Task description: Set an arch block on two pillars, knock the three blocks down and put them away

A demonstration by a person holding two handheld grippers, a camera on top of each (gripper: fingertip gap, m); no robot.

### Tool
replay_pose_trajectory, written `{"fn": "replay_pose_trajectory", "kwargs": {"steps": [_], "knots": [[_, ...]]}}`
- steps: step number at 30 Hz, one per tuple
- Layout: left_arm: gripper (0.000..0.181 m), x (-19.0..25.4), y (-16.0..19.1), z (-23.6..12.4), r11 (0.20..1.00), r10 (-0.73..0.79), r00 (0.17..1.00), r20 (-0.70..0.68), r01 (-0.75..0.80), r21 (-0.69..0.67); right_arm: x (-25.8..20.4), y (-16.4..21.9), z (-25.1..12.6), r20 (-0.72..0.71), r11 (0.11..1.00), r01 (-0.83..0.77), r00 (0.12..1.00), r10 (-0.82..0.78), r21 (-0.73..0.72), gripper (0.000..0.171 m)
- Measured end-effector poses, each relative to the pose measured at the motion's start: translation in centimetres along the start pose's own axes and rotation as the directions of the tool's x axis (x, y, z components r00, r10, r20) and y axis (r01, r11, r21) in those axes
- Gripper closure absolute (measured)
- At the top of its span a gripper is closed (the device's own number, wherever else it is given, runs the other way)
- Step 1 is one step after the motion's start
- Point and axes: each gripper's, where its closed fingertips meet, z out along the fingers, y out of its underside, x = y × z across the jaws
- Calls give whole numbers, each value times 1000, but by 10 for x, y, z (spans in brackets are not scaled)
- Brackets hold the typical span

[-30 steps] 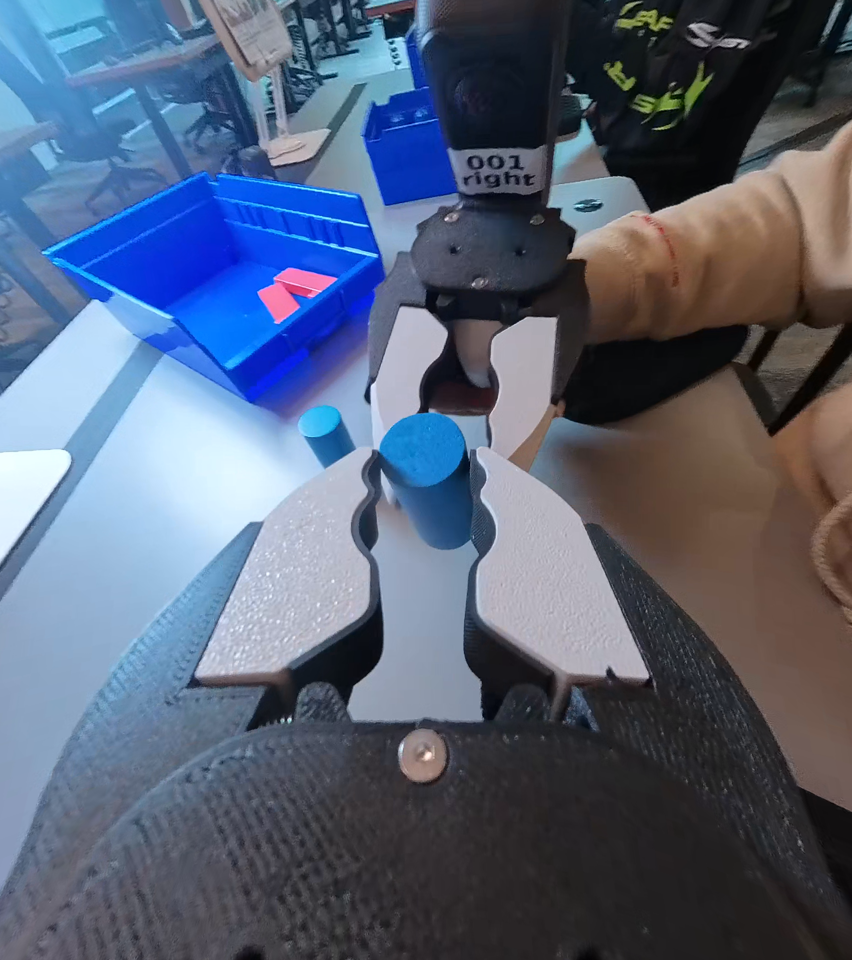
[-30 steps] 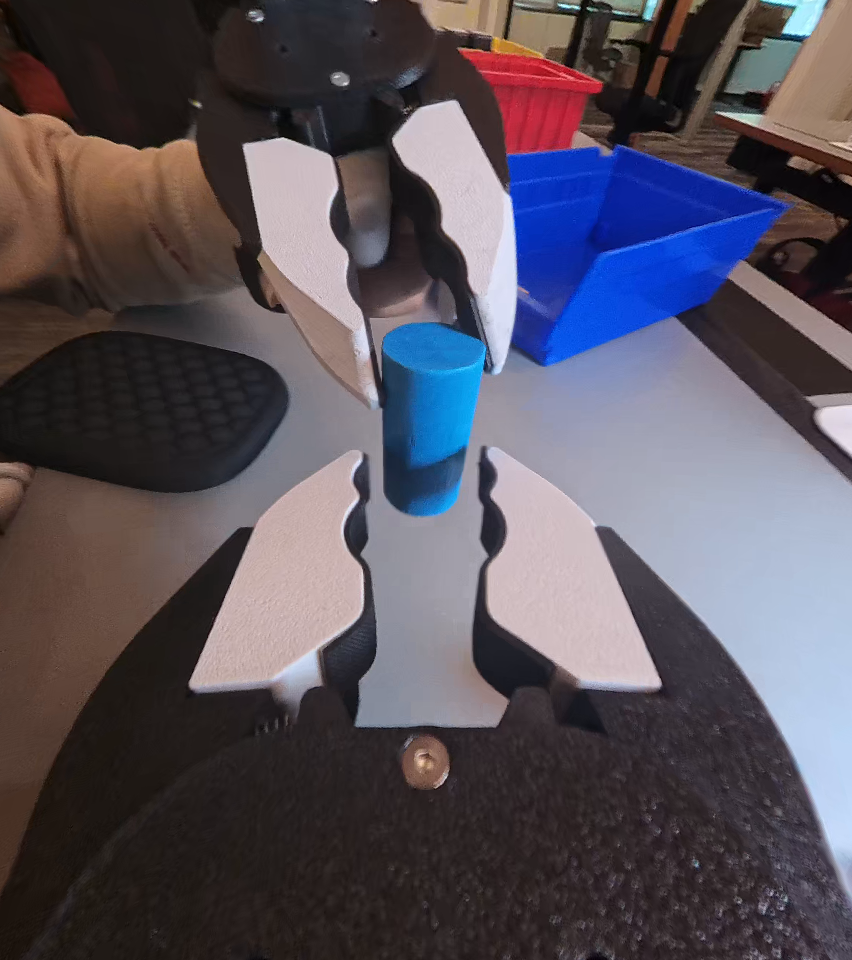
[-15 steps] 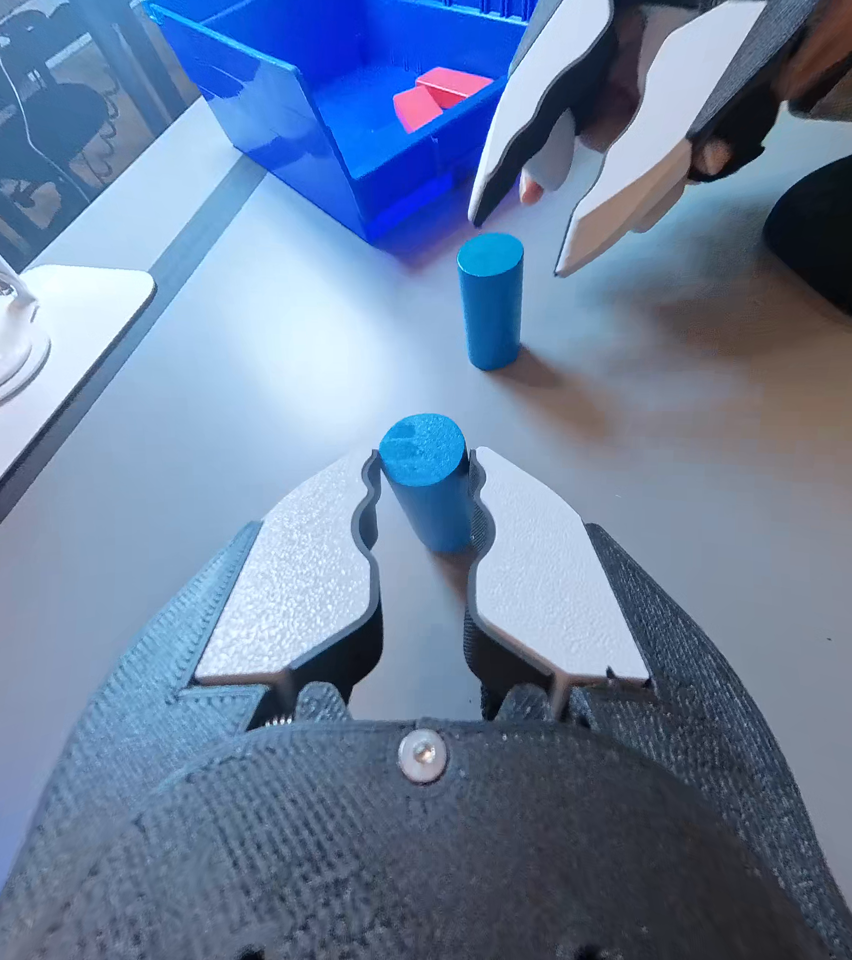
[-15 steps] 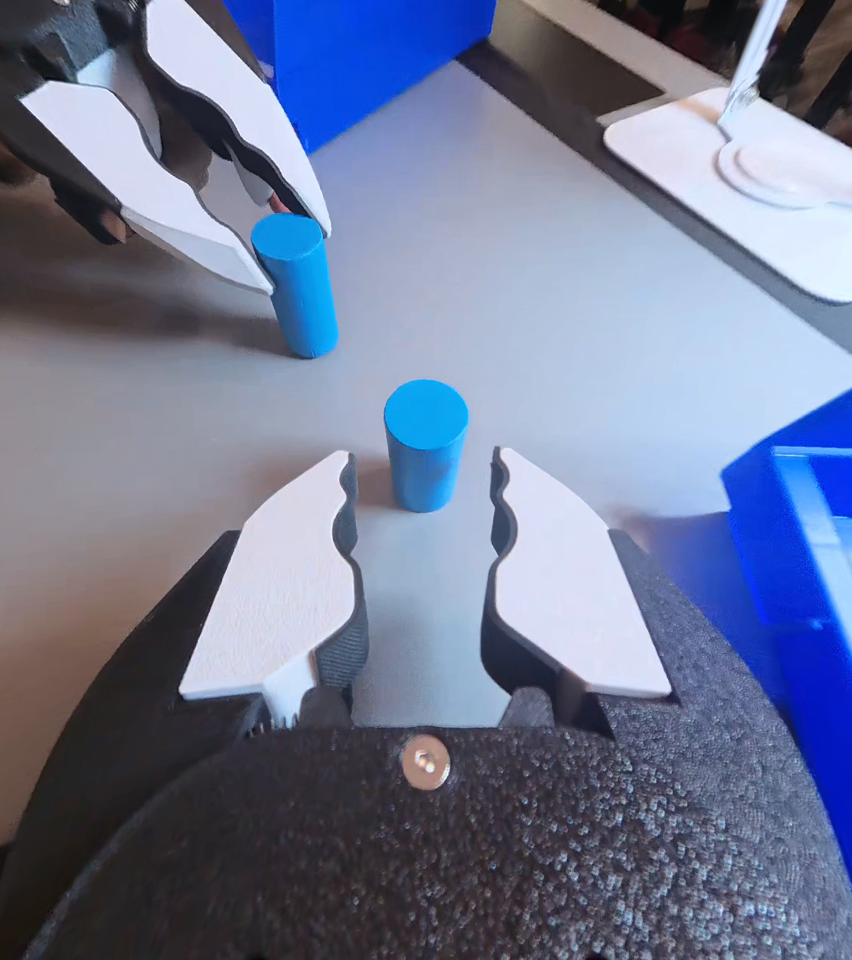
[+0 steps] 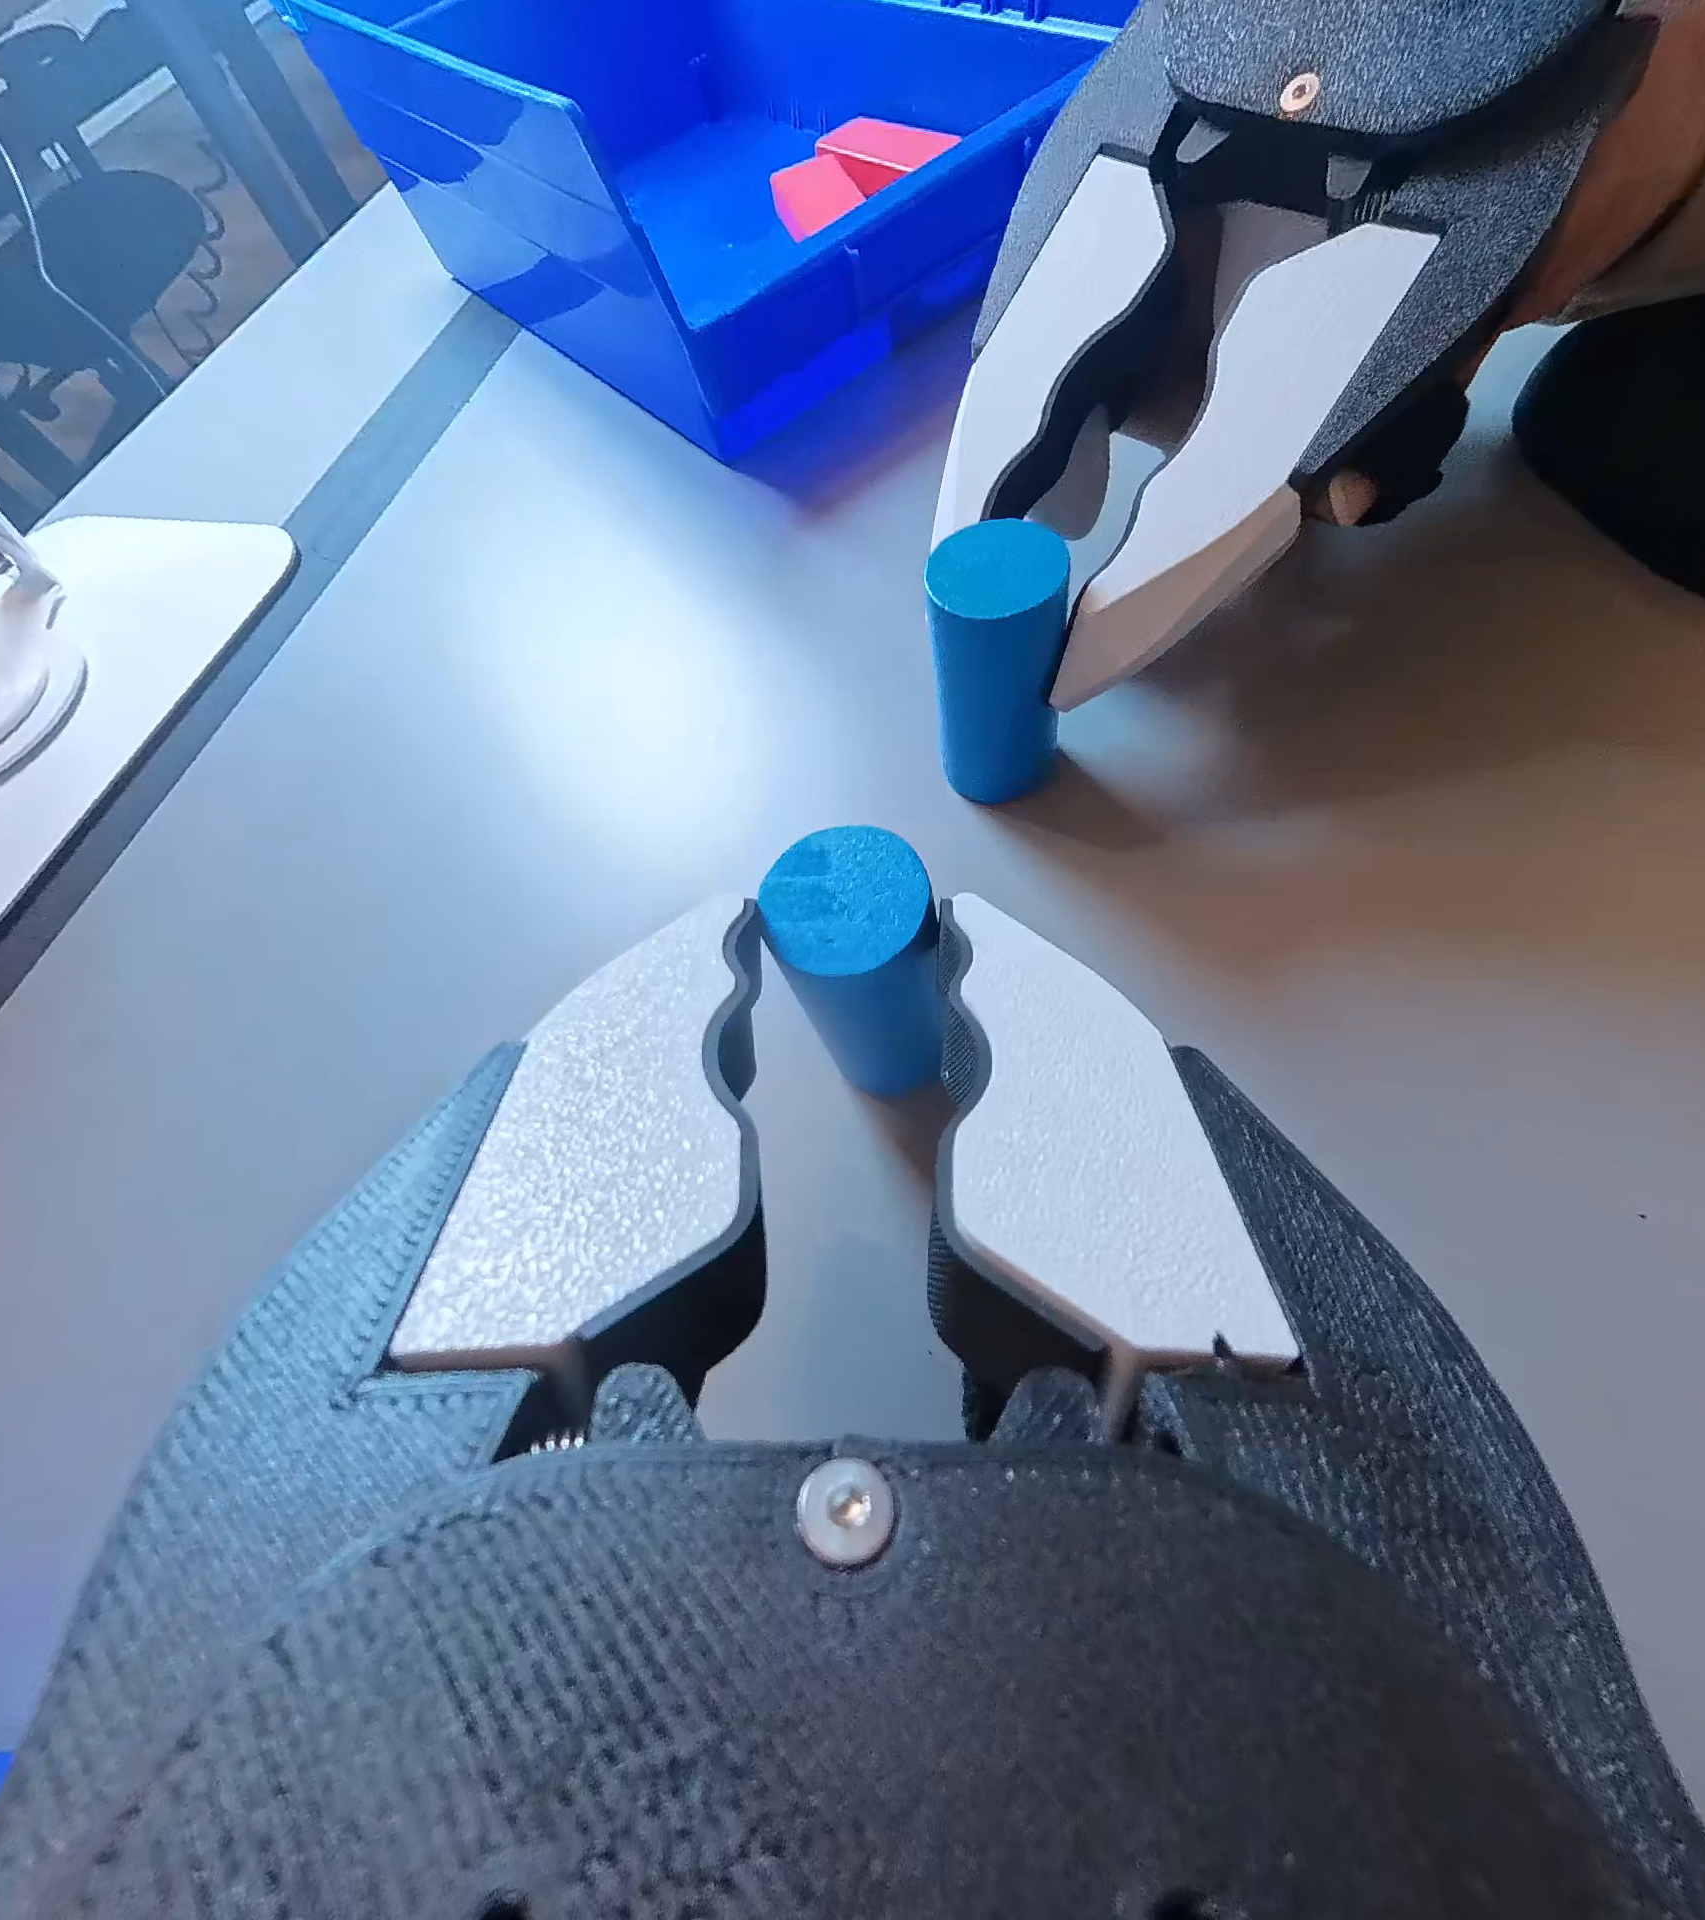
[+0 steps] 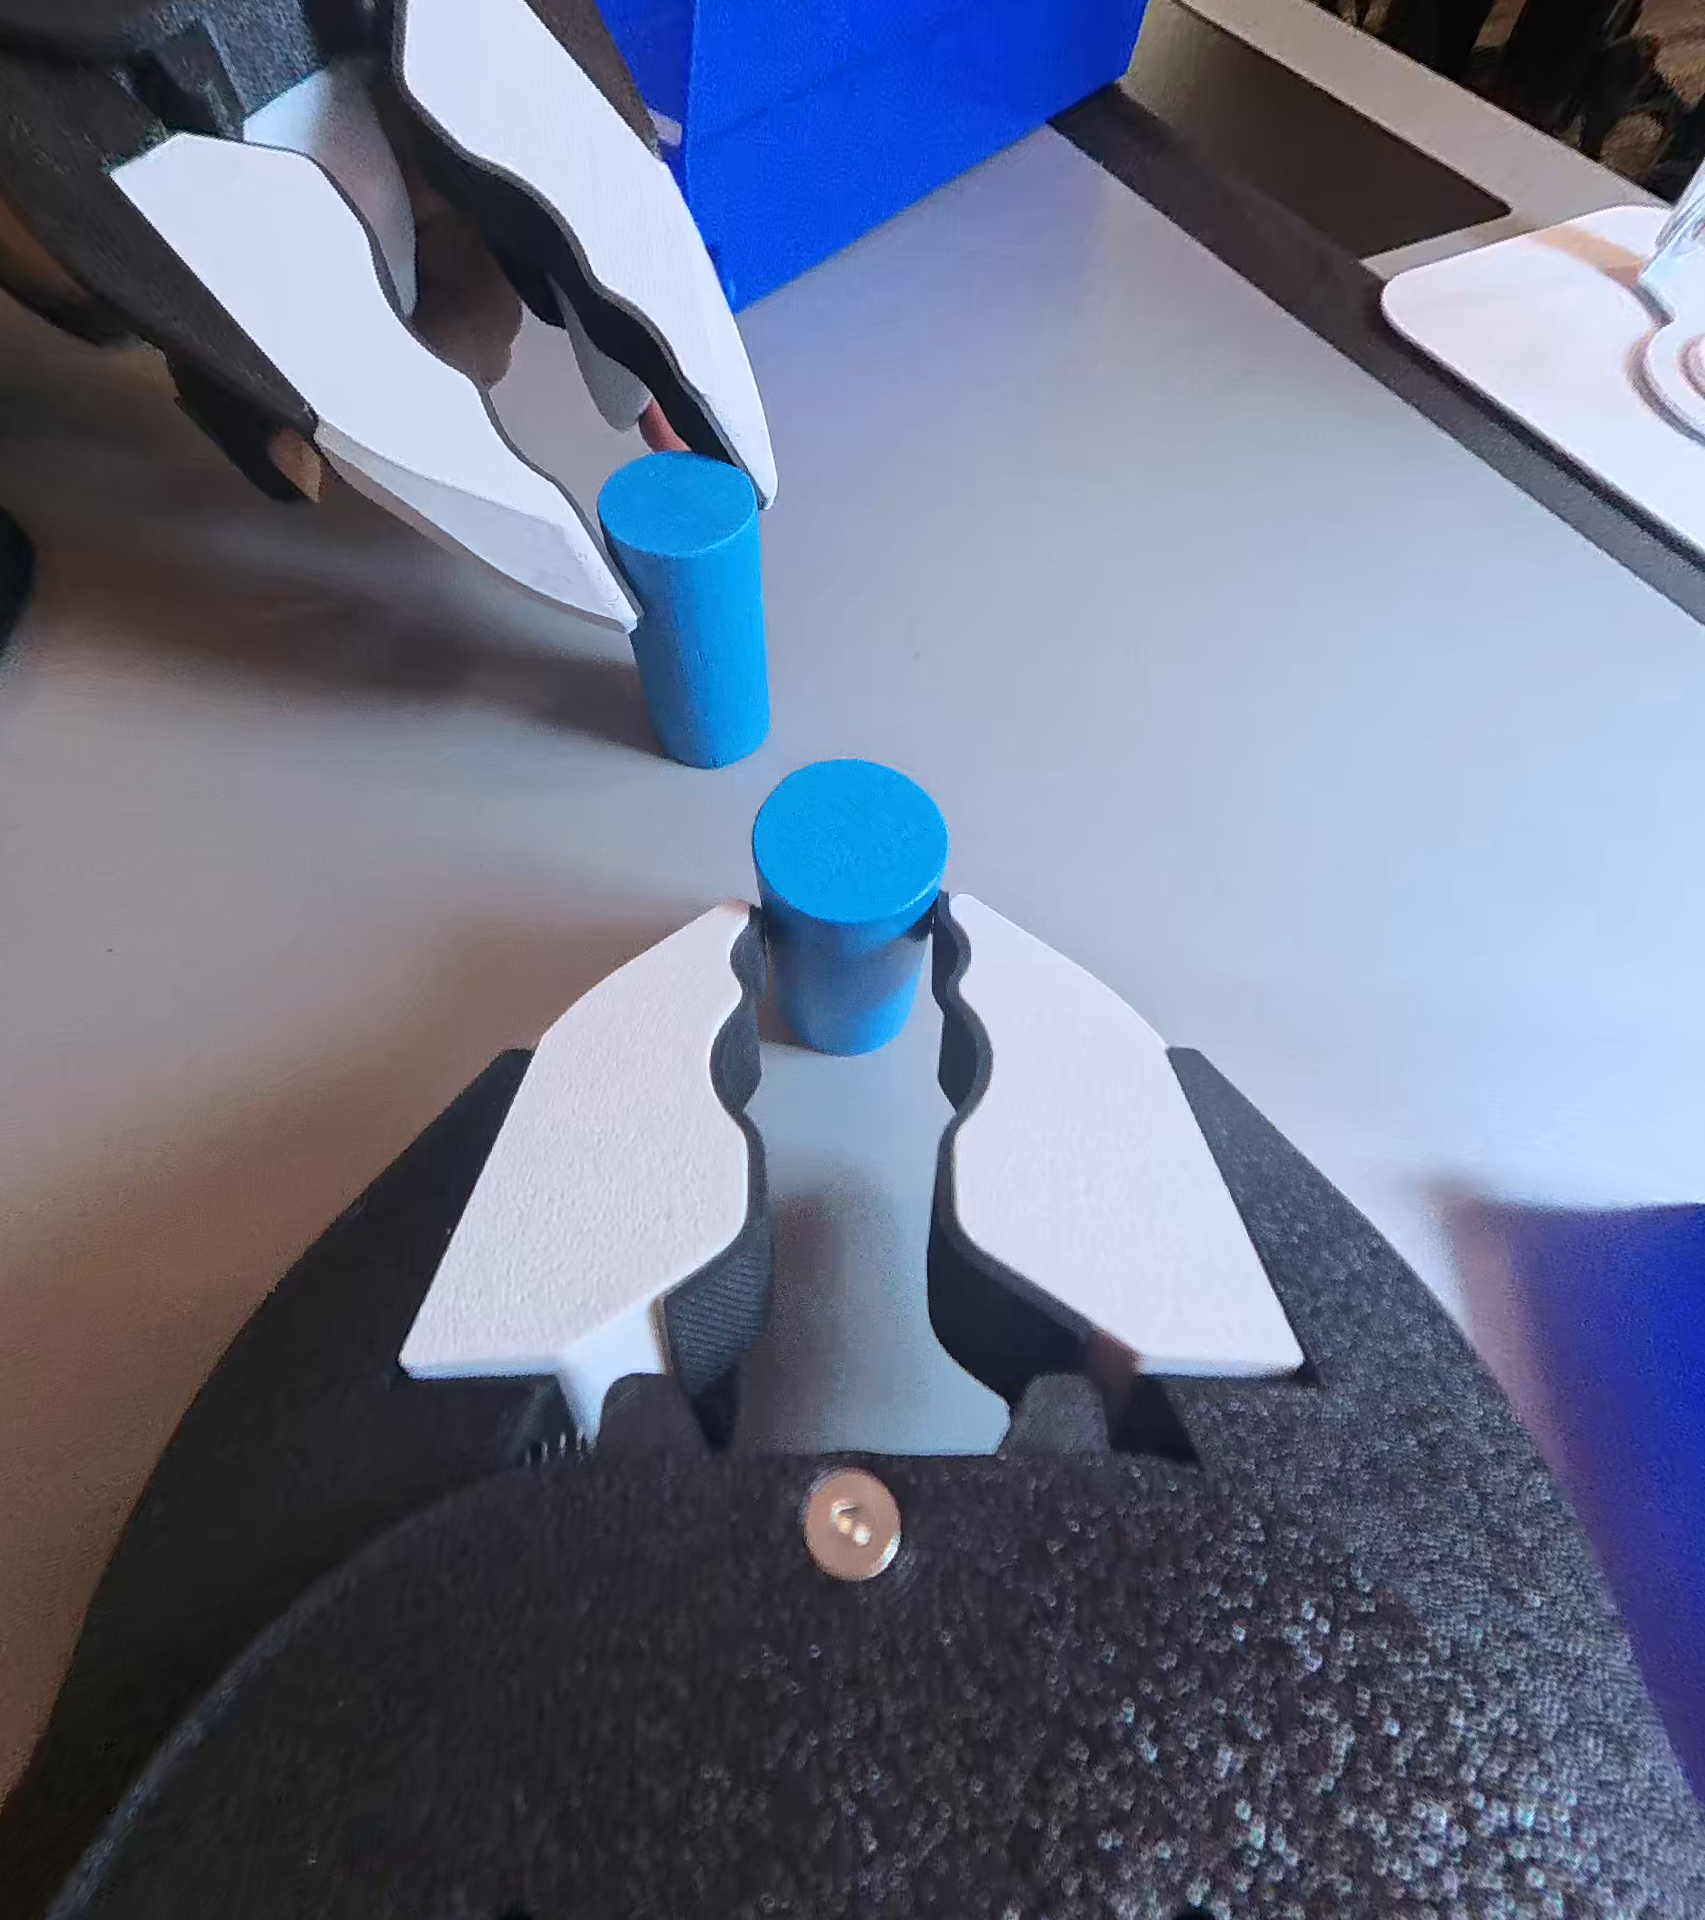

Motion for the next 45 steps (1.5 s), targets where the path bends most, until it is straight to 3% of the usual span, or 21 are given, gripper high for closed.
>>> {"fn": "replay_pose_trajectory", "kwargs": {"steps": [16, 20, 31, 34, 39, 43, 45], "knots": [[148, 5, 0, 0, 1000, -4, 1000, -21, 4, 20, 0, -1, 2, 21, 1000, -30, 999, 29, 9, 139], [139, 9, -1, 1, 999, 11, 999, -34, -10, 33, -1, 0, 2, 20, 1000, -23, 1000, 23, 8, 137], [146, 6, 3, 4, 1000, 28, 1000, -1, -28, 11, 0, 0, 3, 17, 1000, -23, 1000, 23, 8, 141], [135, 7, 0, 1, 999, 29, 1000, -12, -29, 15, -2, -3, 1, 25, 1000, -21, 999, 20, 23, 132], [131, -27, -25, -49, 1000, 27, 998, 62, -27, -6, 0, -23, -16, 22, 990, -45, 999, 43, 130, 121], [129, -82, -19, -121, 980, -169, 971, 166, 185, -80, 7, -32, -27, 9, 981, -77, 997, 77, 176, 122], [132, -106, 3, -153, 958, -218, 952, 215, 251, -139, 8, -32, -29, 4, 980, -84, 996, 85, 179, 122]]}}
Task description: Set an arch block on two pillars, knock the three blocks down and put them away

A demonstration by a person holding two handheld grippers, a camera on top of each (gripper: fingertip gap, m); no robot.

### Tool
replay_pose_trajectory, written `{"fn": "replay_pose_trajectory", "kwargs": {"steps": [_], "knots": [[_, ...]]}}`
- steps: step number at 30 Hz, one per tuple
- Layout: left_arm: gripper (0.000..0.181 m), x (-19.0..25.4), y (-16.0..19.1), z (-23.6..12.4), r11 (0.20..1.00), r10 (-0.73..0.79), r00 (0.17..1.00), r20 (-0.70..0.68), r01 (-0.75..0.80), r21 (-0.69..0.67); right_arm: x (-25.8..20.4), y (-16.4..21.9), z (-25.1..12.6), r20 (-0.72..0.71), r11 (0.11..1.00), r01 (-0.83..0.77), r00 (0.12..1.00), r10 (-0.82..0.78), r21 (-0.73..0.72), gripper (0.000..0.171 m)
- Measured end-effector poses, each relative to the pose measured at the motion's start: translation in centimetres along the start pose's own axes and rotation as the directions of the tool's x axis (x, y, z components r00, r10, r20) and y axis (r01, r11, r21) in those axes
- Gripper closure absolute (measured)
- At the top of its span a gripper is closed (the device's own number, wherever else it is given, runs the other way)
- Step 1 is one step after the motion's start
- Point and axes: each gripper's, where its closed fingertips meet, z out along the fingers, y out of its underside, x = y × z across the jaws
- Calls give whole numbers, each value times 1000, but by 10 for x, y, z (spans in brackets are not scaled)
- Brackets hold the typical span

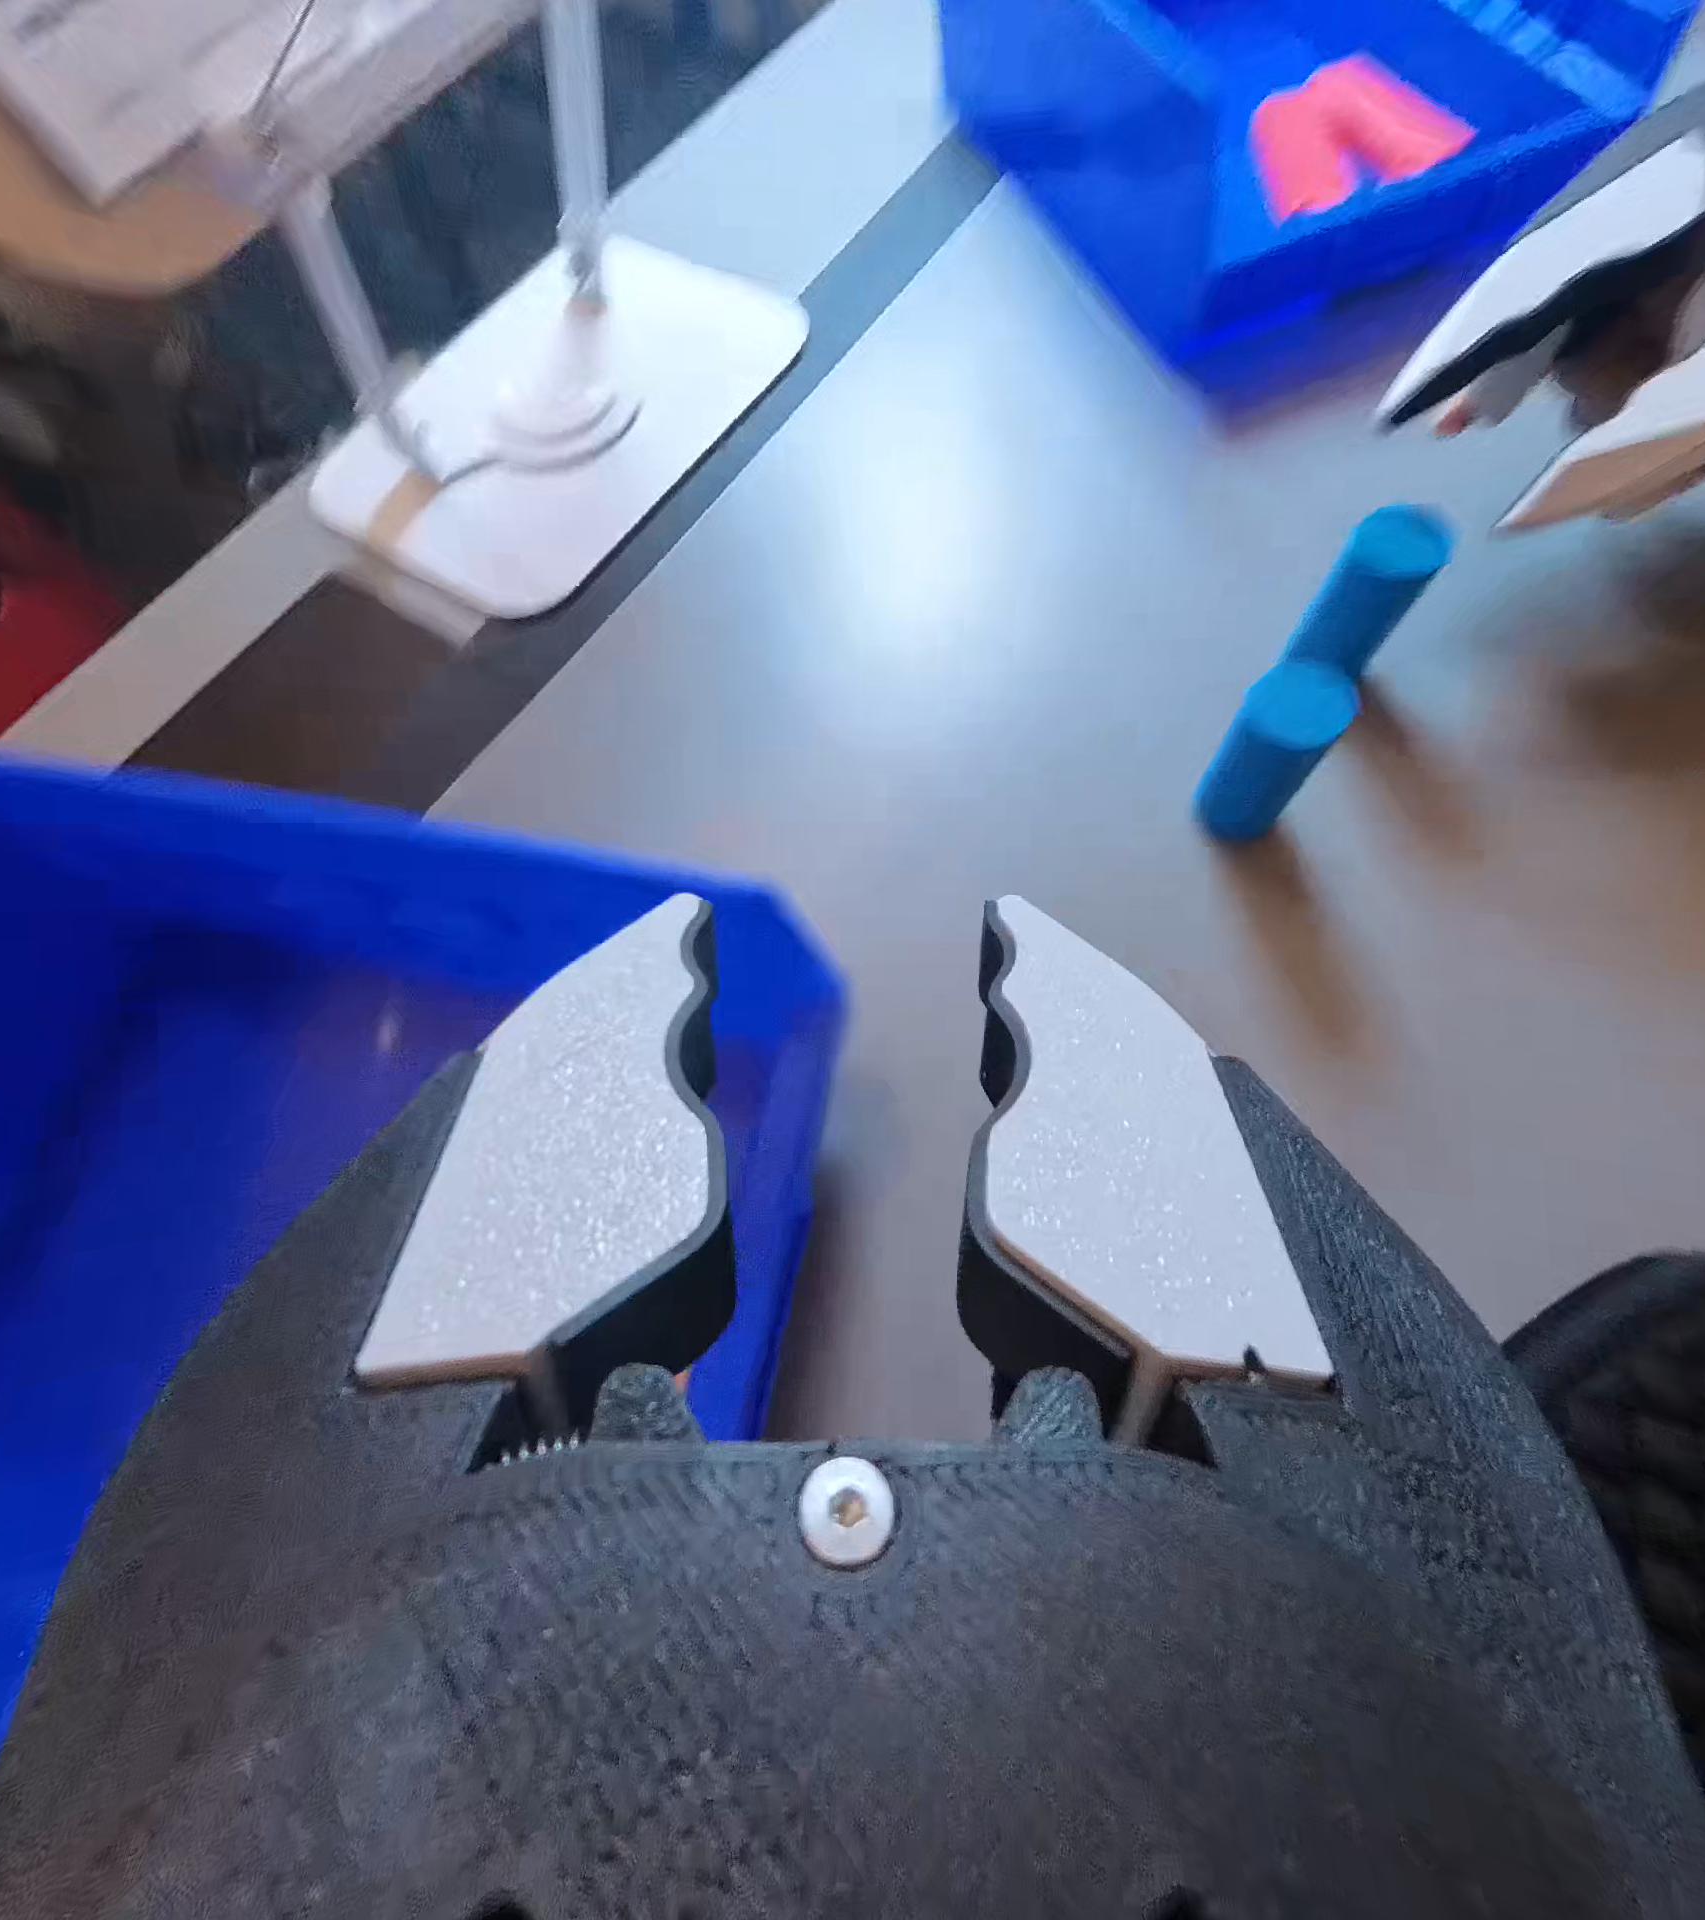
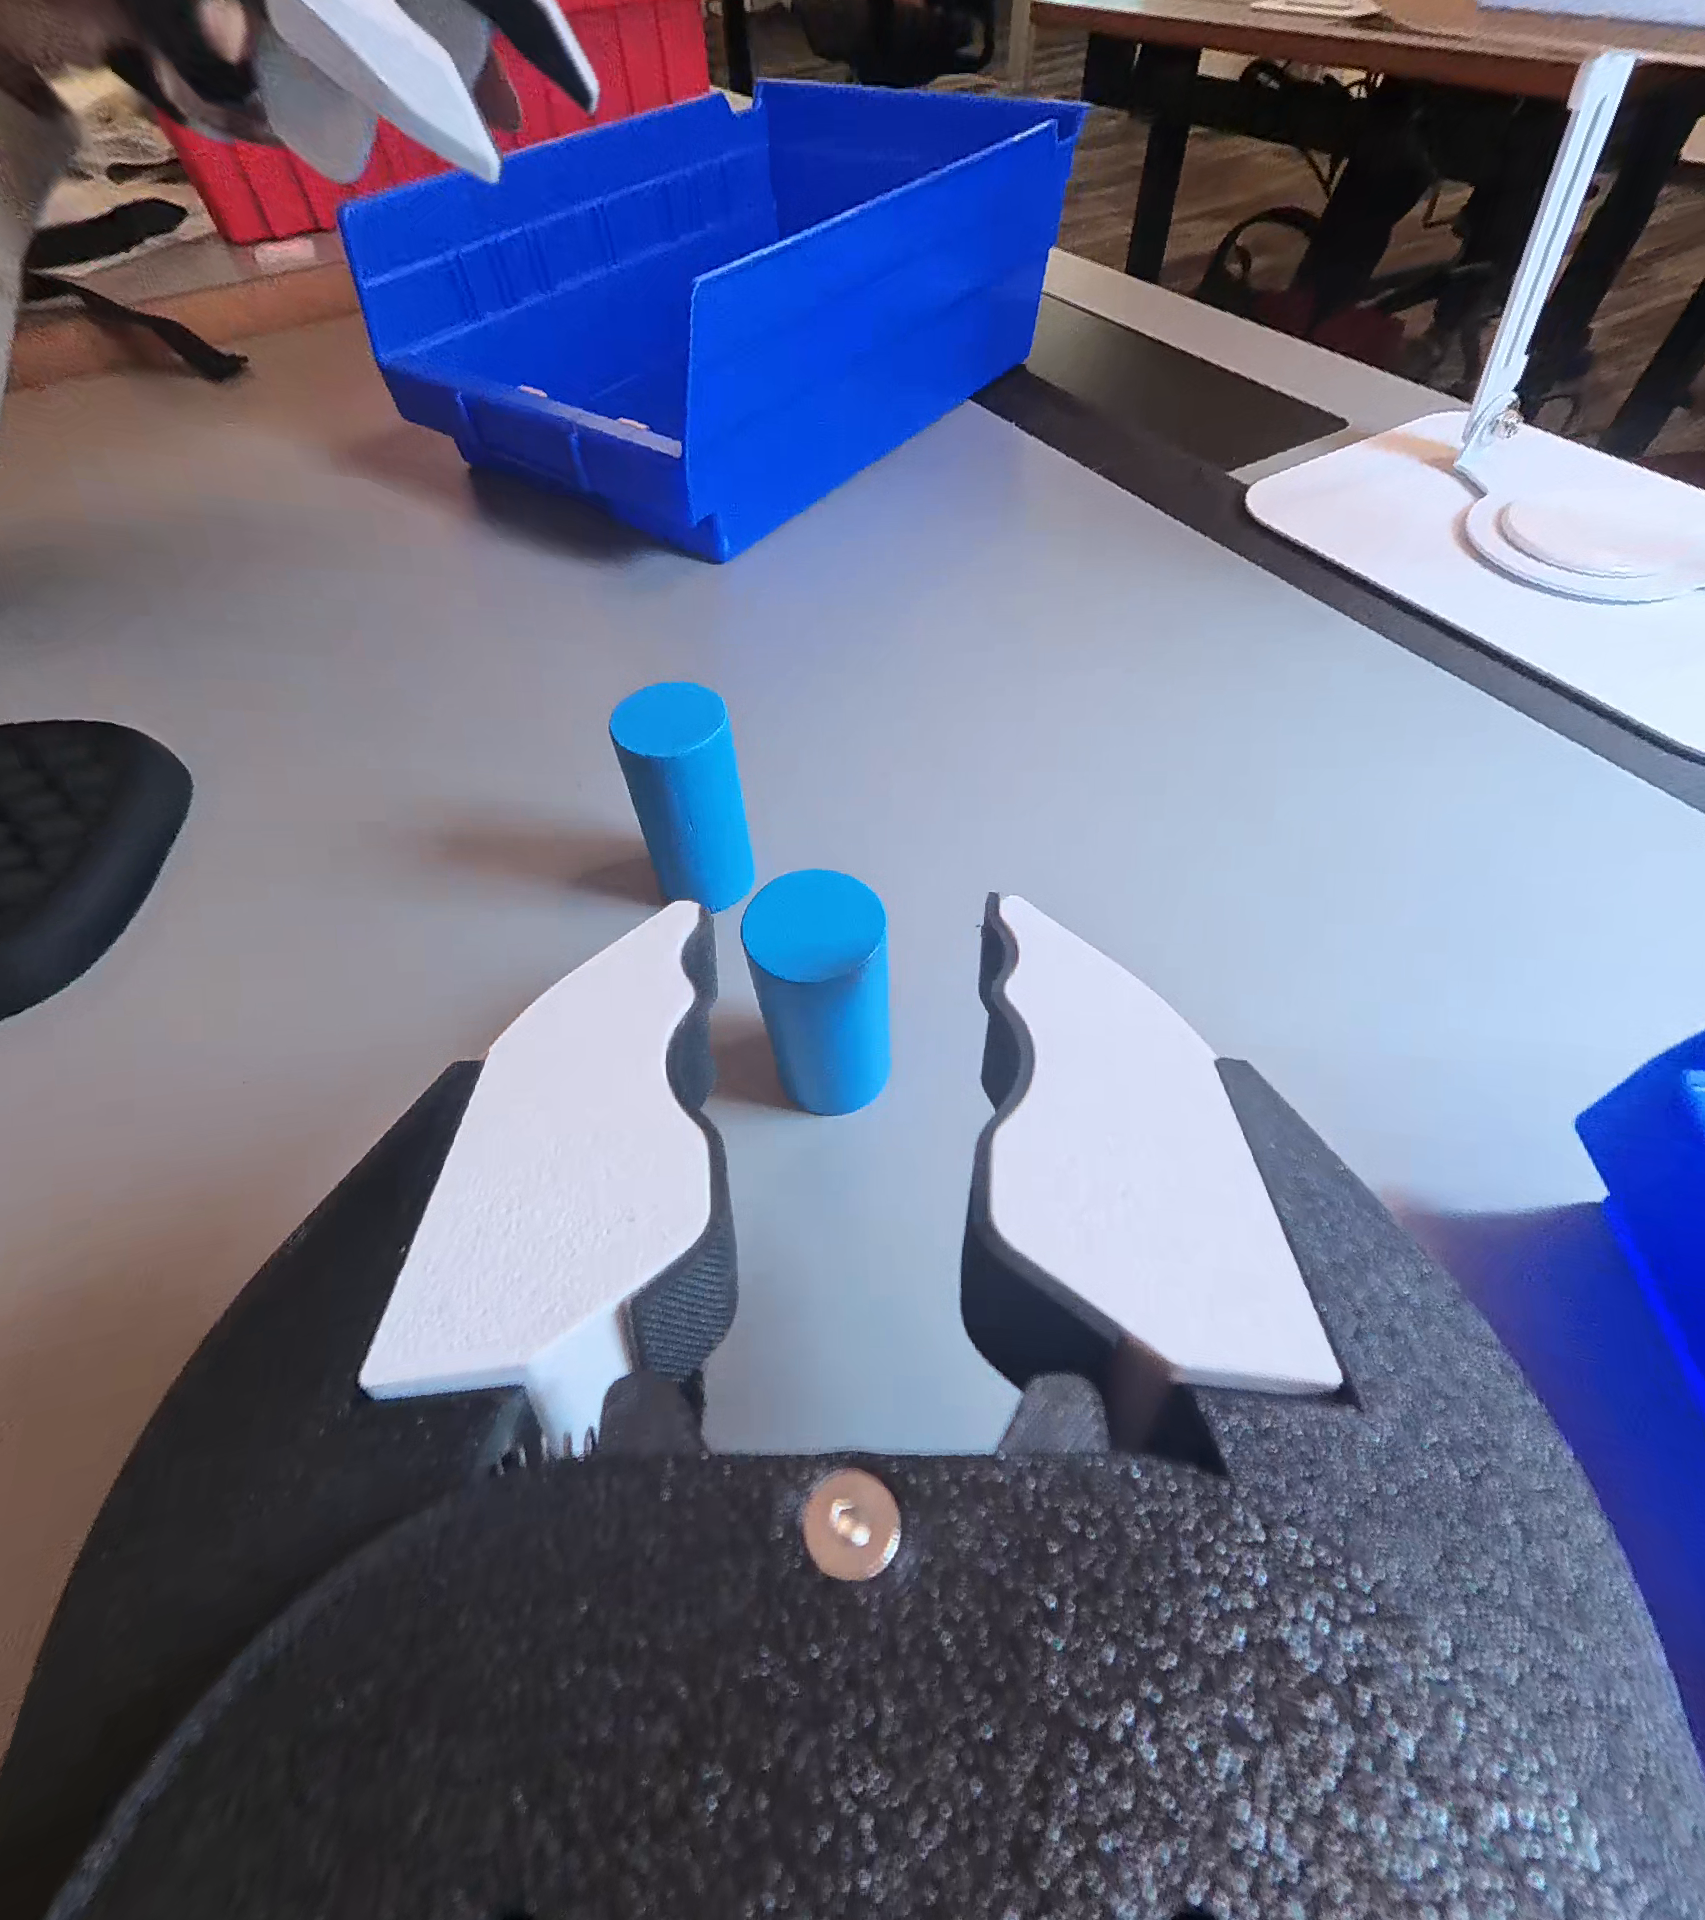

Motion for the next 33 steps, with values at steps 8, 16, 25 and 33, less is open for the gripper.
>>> {"fn": "replay_pose_trajectory", "kwargs": {"steps": [8, 16, 25, 33], "knots": [[135, -71, 124, -10, 844, -109, 993, -48, 67, -533, -5, 4, 6, 21, 1000, 4, 1000, -3, -30, 123], [139, -69, 144, 3, 732, -138, 974, -179, -22, -681, -4, 10, 4, 22, 999, 1, 1000, 0, -46, 124], [138, -78, 138, 19, 720, -99, 978, -183, -56, -692, -4, 13, 3, 10, 998, 14, 1000, -13, -68, 125], [148, -96, 124, 12, 792, -9, 997, -79, -42, -609, -3, 13, 3, 12, 998, 1, 1000, 0, -65, 125]]}}
